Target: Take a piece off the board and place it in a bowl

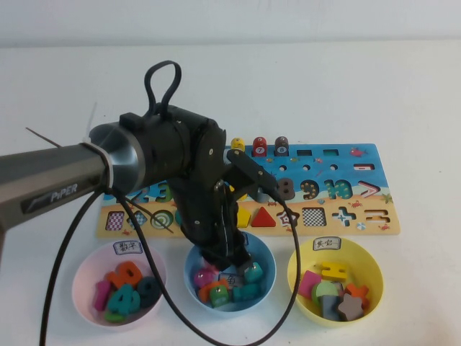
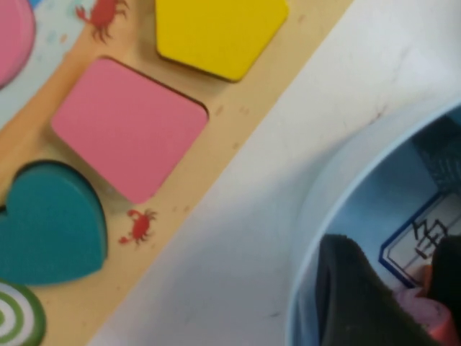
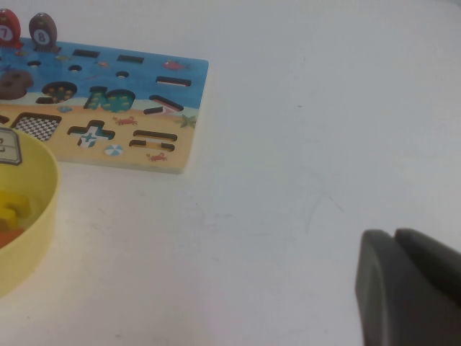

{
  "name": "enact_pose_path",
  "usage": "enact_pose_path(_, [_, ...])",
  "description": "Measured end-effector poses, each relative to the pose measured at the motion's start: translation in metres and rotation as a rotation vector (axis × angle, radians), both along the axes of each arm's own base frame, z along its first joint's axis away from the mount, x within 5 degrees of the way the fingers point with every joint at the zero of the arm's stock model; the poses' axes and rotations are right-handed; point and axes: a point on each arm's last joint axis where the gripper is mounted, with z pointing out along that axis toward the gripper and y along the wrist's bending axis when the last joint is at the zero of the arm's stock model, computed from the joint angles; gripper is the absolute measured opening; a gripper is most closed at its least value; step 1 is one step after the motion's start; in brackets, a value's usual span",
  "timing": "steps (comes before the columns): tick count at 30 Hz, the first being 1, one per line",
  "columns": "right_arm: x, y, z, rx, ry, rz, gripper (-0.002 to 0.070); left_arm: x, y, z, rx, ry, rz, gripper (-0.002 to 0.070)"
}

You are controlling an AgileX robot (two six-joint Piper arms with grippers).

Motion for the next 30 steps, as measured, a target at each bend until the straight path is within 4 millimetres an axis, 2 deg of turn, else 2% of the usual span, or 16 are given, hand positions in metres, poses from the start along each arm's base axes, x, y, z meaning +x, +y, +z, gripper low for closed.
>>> enact_pose_path(6, [0.0,0.0,0.0,0.0,0.0,0.0,-0.0017,-0.004,-0.001,0.0,-0.011,0.046,0.023,0.0214])
enact_pose_path(12, [0.0,0.0,0.0,0.0,0.0,0.0,-0.0017,-0.004,-0.001,0.0,-0.016,0.049,0.029,0.0318])
enact_pose_path(20, [0.0,0.0,0.0,0.0,0.0,0.0,-0.0017,-0.003,-0.002,0.002,-0.024,0.043,0.031,0.0334])
enact_pose_path(24, [0.0,0.0,0.0,0.0,0.0,0.0,-0.0017,0.001,-0.006,0.013,-0.034,0.033,0.031,0.0268])
enact_pose_path(30, [0.0,0.0,0.0,0.0,0.0,0.0,-0.0017,0.0,-0.005,0.041,-0.088,-0.021,0.053,0.0062])
